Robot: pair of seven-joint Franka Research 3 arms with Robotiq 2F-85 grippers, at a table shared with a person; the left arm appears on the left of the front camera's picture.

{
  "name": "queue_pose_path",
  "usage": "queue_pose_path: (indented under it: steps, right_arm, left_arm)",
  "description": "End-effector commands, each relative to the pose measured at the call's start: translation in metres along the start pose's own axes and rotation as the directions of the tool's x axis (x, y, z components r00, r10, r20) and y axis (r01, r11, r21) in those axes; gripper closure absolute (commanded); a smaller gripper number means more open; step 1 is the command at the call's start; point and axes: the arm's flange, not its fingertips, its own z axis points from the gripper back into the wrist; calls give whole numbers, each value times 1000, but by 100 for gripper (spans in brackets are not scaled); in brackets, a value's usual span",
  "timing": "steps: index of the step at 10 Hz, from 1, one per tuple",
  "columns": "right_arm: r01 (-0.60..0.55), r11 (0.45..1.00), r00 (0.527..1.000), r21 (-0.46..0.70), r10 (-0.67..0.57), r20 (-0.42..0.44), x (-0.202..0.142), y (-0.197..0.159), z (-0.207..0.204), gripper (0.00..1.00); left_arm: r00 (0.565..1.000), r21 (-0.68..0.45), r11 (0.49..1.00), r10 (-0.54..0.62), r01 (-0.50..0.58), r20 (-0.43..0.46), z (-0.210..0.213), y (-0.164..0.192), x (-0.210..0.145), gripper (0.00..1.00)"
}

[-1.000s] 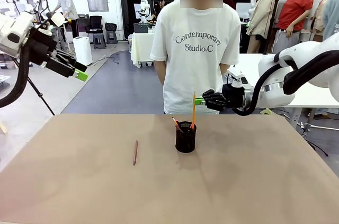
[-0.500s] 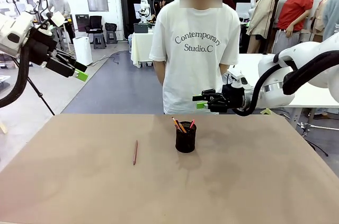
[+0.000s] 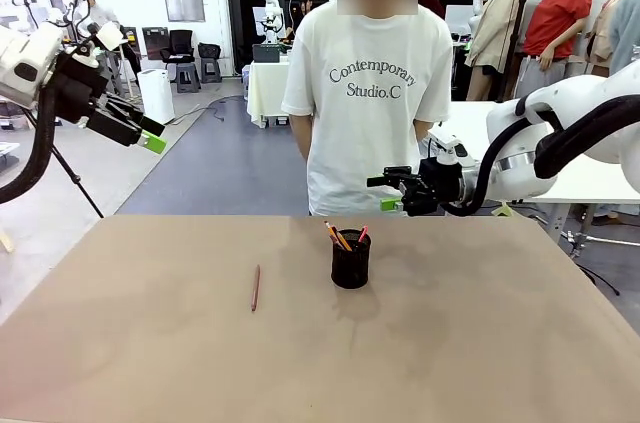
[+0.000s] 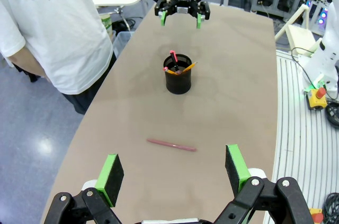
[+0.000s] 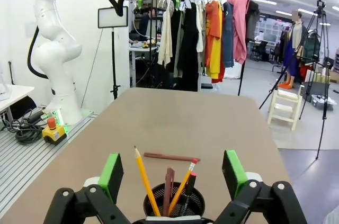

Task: Place the pens into the pen holder.
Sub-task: Pick up a writing instrument from the table and place it into the Pen holder.

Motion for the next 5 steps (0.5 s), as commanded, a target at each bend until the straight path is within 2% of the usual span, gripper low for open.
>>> queue_pose_path:
  steps: [1,5]
  right_arm:
    - [4,1000,1000,10,-4,18,-2,1,-2,0]
    - [4,1000,1000,10,-4,18,-2,1,-2,0]
  left_arm:
    - [1000,4,1000,-2,2,3,0,0,1,0]
    - [1000,4,1000,-2,2,3,0,0,1,0]
